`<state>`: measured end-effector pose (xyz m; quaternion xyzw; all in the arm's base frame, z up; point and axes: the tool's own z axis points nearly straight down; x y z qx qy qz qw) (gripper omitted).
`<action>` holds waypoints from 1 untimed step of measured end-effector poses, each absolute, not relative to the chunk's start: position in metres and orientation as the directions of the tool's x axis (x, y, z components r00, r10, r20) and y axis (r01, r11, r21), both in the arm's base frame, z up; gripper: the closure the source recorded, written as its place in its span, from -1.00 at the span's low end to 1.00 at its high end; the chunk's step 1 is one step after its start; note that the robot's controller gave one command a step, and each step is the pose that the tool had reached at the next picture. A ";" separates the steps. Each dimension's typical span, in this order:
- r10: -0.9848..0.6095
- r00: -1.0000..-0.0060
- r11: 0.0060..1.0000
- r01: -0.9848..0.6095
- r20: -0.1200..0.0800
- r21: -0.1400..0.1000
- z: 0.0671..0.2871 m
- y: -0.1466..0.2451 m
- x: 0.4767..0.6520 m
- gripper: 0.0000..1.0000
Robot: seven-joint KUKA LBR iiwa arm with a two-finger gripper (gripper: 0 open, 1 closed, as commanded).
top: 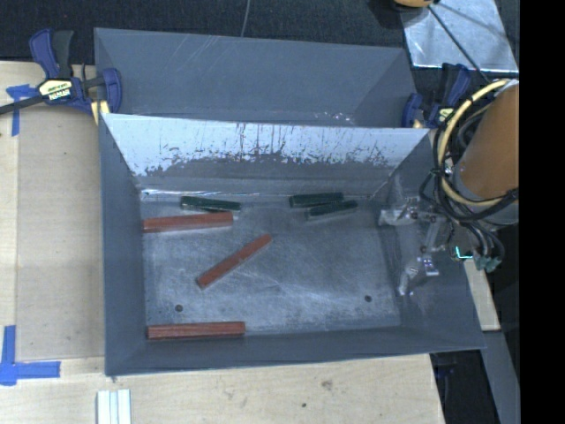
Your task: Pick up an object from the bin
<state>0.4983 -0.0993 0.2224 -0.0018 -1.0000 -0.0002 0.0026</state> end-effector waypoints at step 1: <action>0.002 -1.000 1.000 0.002 0.001 0.000 0.225 -0.099 0.499 -1.00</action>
Offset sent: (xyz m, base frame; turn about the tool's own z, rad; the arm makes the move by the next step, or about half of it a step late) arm 0.0193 0.0169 0.0308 -0.0092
